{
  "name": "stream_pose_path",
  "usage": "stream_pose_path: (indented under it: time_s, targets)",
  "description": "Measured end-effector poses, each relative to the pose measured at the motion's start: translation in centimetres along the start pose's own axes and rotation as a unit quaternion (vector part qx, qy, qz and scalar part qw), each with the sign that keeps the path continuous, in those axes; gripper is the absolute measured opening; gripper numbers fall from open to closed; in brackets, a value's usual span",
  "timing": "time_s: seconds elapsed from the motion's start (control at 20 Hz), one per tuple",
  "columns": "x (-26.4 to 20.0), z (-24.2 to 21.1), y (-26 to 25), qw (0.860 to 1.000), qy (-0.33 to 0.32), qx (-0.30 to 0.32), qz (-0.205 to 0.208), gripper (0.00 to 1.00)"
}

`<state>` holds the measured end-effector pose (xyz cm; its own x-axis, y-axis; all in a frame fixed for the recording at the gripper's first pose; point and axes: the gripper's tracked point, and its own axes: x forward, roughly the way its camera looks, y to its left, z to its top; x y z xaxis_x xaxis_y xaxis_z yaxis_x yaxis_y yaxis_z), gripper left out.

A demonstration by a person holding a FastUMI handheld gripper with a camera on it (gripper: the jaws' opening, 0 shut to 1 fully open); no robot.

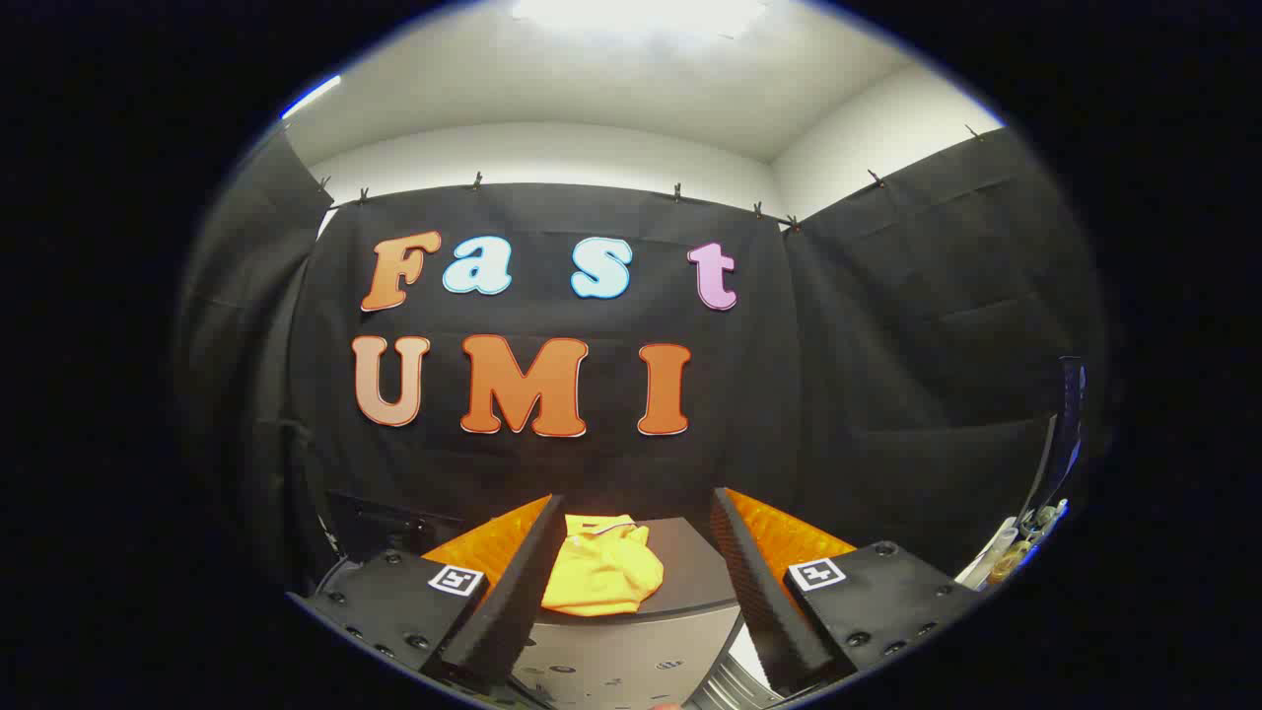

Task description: Put the clothes into the washing machine and then close the washing machine lid.

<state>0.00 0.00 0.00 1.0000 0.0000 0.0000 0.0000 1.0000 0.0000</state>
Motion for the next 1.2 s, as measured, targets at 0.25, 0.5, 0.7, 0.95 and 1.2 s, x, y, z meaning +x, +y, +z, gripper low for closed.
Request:
stream_pose_path:
  time_s: [0.25,0.5,0.7,0.95,1.2]
  targets:
    - [0.9,-0.7,1.3,1.0,0.008,-0.011,0.002,0.97]
    - [1.3,-1.4,1.5,1.0,0.02,-0.002,0.004,0.97]
    - [0.7,-1.3,1.3,1.0,0.019,0.0,0.005,0.97]
    - [0.0,-0.9,0.6,1.0,0.017,0.008,0.002,0.97]
    - [-0.3,-0.9,0.2,1.0,0.022,0.01,0.001,0.97]
